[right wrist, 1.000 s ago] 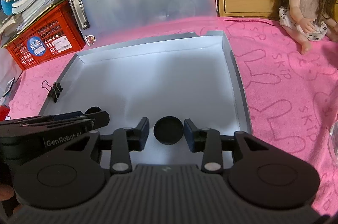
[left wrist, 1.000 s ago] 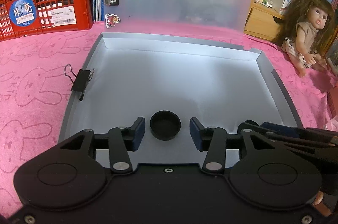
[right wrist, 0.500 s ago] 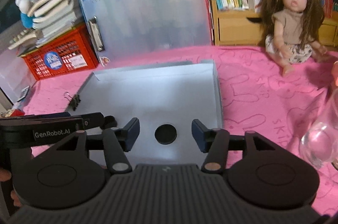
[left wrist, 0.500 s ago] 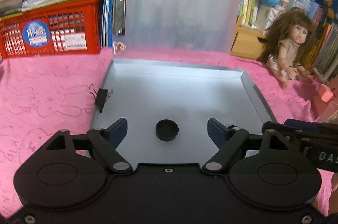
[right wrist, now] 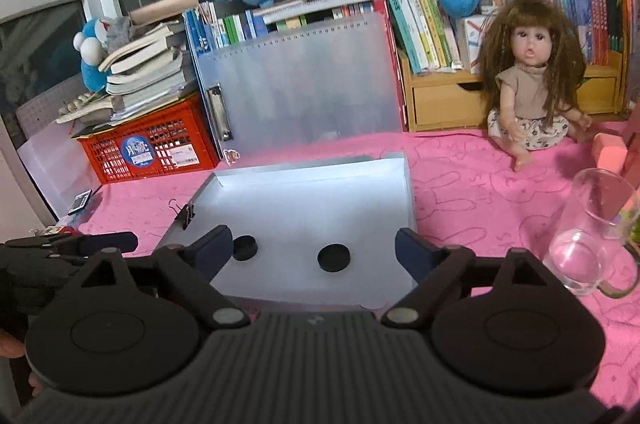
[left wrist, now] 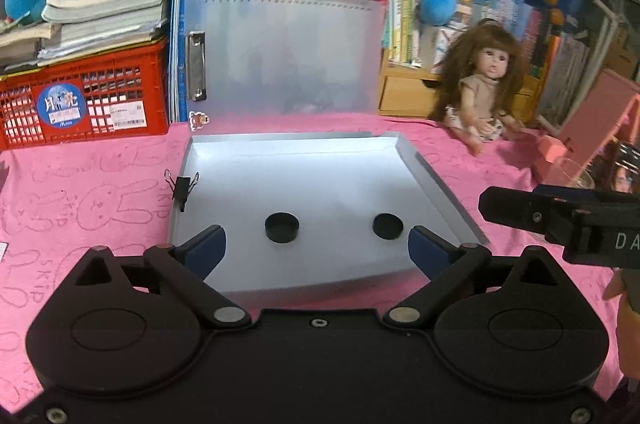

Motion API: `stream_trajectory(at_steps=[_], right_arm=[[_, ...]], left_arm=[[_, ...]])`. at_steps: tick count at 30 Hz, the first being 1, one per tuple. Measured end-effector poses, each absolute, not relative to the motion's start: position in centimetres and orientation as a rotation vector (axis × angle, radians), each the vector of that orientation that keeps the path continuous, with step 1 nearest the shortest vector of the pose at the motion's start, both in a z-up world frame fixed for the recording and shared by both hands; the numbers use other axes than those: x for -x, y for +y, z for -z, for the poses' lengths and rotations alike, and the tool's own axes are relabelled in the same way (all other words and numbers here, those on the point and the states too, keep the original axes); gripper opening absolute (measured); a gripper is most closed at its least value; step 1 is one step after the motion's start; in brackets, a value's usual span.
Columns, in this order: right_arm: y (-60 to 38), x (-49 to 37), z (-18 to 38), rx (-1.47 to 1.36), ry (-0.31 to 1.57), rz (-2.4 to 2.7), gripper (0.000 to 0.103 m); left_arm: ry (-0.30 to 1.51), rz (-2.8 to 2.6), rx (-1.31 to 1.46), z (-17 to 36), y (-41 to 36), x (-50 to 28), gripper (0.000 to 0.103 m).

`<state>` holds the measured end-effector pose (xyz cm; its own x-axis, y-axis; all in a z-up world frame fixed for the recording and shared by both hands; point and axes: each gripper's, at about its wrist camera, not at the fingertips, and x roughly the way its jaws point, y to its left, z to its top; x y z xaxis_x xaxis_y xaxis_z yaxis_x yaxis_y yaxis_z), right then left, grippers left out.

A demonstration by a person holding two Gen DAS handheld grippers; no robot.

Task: Organize objects
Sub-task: 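Lower both discs into the white tray and open both grippers, then move both grippers back over the pile of soft items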

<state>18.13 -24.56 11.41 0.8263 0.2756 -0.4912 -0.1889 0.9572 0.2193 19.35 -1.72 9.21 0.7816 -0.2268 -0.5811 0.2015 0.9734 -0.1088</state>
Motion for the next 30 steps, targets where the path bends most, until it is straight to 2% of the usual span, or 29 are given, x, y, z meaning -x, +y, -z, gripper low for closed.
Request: stream_trajectory(at_steps=[7, 17, 30], right_arm=[[-25.1, -14.9, -11.3, -0.170, 0.494, -0.239, 0.102], [-24.9, -11.4, -10.7, -0.175, 0.455, -0.240, 0.103], [-24.5, -8.3, -9.2, -0.161, 0.439, -0.223, 0.103]], left_arm=[[0.585, 0.247, 0.033, -9.2, -1.2, -15.5, 0.099], [0.503, 0.262, -0.017, -9.1, -0.8, -10.6, 0.102], [0.483, 0.282, -0.038, -7.5, -0.1, -6.8, 0.103]])
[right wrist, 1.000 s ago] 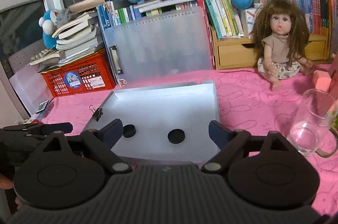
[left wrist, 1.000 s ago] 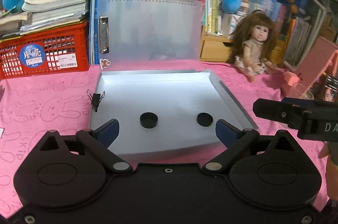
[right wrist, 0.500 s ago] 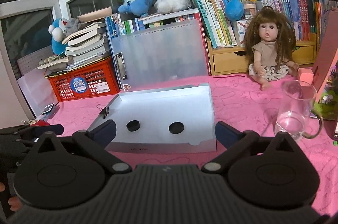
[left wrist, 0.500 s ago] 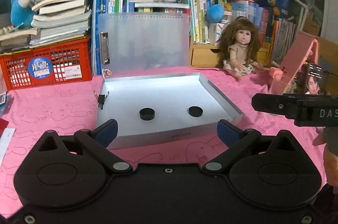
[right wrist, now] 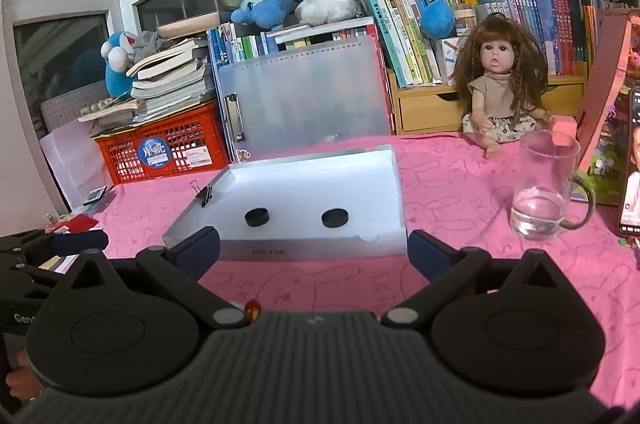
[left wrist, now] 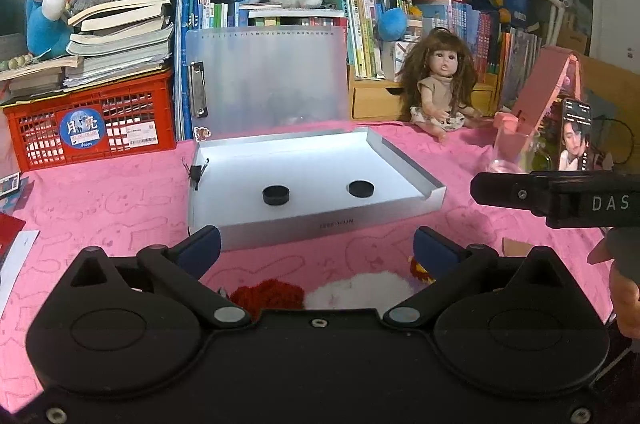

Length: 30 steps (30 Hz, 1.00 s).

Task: Organize objects
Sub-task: 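Move both grippers back over the pile of soft items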

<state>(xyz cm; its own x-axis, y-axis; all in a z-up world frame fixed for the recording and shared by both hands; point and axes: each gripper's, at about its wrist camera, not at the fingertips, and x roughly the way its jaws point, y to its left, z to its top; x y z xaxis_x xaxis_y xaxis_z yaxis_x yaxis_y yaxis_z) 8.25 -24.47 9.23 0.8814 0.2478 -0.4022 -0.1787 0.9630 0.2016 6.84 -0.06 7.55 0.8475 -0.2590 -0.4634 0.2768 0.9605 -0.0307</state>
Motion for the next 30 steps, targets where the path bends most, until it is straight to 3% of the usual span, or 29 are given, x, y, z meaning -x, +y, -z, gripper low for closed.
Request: stream_trajectory(at_steps=[30], right_arm=[[-23.9, -5.2, -6.0, -0.111, 0.489, -0.185, 0.103]], left_arm=[[0.530, 0.296, -0.055, -3.9, 0.4, -3.1, 0.103]])
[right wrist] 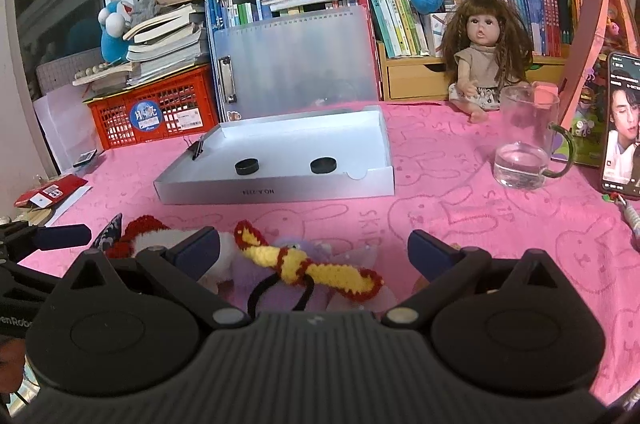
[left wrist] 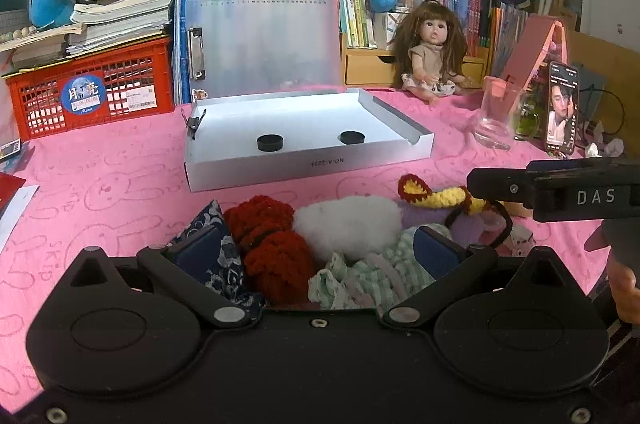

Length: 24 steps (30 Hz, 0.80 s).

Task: Organize objects
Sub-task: 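Move both grippers back over the pile of soft items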

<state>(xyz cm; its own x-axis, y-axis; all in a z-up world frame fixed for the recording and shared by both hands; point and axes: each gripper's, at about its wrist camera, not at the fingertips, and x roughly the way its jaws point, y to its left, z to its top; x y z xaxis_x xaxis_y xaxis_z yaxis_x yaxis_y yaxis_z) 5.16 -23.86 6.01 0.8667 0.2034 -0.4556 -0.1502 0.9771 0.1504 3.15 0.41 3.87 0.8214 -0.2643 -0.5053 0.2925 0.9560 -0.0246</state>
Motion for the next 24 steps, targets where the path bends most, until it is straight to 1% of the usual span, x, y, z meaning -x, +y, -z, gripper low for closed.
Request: stream_trajectory(at_steps=[19, 24], right_arm=[[-23.3, -4.6, -5.2, -0.086, 0.496, -0.193, 0.103], [-23.1, -4.7, -5.2, -0.080, 0.487, -0.205, 0.101]], left_arm=[[0.542, 0.348, -0.030, -3.0, -0.3, -0.8, 0.102], [0.541, 0.371, -0.055, -2.8, -1.3, -0.4, 0.101]])
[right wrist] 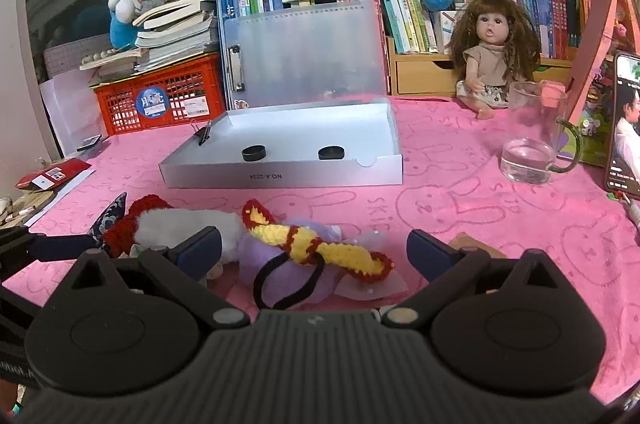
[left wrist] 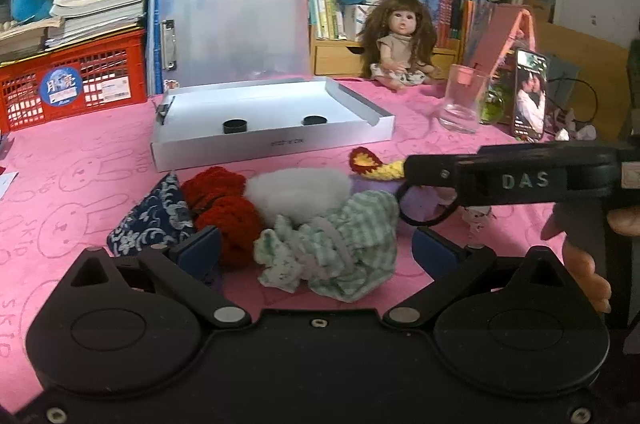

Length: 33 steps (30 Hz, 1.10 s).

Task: Organize objects
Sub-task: 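Move both grippers back over the pile of soft items, then grasp the green gingham dress with the left gripper while the right grasps the yellow-red knitted strip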

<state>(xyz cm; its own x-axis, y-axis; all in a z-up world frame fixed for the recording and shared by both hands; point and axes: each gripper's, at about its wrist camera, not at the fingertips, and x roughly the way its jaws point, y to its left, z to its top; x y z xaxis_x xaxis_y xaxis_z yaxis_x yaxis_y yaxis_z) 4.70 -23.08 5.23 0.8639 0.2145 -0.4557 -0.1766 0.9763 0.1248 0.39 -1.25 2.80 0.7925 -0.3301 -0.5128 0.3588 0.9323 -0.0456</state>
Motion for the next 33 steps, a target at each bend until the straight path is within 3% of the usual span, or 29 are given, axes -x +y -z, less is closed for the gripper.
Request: stream_trajectory(at_steps=[9, 19, 29, 33], right_arm=[[-22.1, -4.9, -5.2, -0.026, 0.472, -0.233, 0.089], [-21.5, -5.5, -4.9, -0.001, 0.487, -0.218, 0.062], [-21.3, -5.3, -4.3, 0.023, 0.505, -0.205, 0.046], [-21.5, -5.3, -4.2, -0.004, 0.514, -0.196, 0.032]], left_arm=[[0.567, 0.393, -0.064, -2.1, -2.6, -0.5, 0.094], [0.576, 0.375, -0.052, -1.7, -2.7, -1.0, 0.092], [0.586, 0.356, -0.040, -1.3, -2.7, -1.3, 0.090], [0.587, 0.343, -0.035, -1.3, -2.7, -1.4, 0.085]])
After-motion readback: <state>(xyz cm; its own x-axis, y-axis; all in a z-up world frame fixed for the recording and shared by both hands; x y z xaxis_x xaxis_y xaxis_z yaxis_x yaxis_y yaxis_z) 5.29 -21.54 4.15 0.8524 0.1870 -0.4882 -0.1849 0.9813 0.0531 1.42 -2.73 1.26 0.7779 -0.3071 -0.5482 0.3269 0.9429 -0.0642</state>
